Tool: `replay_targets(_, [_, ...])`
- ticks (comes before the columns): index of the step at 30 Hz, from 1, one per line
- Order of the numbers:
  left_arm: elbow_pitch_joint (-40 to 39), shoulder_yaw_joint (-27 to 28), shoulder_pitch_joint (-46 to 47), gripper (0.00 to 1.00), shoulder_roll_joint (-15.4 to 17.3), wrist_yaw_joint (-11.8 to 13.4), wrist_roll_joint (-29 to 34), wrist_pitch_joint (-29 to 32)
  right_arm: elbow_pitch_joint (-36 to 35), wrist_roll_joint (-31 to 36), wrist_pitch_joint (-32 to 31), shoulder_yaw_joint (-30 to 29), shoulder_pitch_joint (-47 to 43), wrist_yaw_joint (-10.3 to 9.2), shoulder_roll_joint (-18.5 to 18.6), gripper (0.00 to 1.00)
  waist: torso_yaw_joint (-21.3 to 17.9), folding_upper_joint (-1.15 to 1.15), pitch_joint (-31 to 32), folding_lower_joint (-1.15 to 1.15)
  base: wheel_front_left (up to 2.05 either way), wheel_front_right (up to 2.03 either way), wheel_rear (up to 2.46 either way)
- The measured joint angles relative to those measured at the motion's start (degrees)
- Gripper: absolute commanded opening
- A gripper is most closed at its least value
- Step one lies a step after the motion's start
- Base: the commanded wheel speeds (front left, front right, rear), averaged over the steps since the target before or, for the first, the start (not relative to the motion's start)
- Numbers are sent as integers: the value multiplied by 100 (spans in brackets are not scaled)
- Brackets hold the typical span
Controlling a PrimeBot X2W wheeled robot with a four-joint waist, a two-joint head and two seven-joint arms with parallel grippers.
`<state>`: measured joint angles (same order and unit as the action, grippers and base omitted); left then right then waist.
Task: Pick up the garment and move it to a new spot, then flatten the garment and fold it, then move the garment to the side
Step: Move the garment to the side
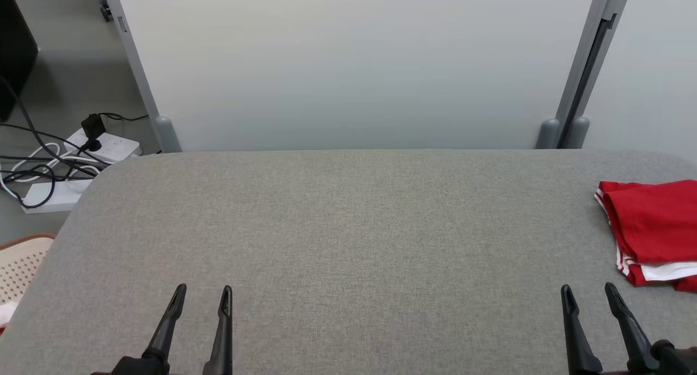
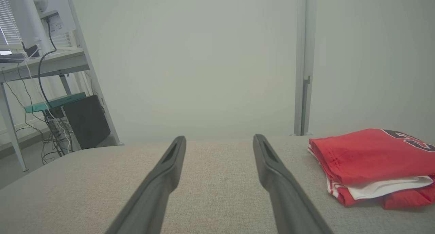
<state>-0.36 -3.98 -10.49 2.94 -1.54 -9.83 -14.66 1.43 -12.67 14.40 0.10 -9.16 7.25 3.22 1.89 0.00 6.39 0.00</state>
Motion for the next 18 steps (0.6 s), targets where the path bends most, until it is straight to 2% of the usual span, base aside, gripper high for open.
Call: replay_targets(18, [129, 19, -225, 100, -2, 2, 20, 1, -48, -57, 0, 90, -259, 0, -67, 100, -141, 0, 13, 0, 0, 0, 0])
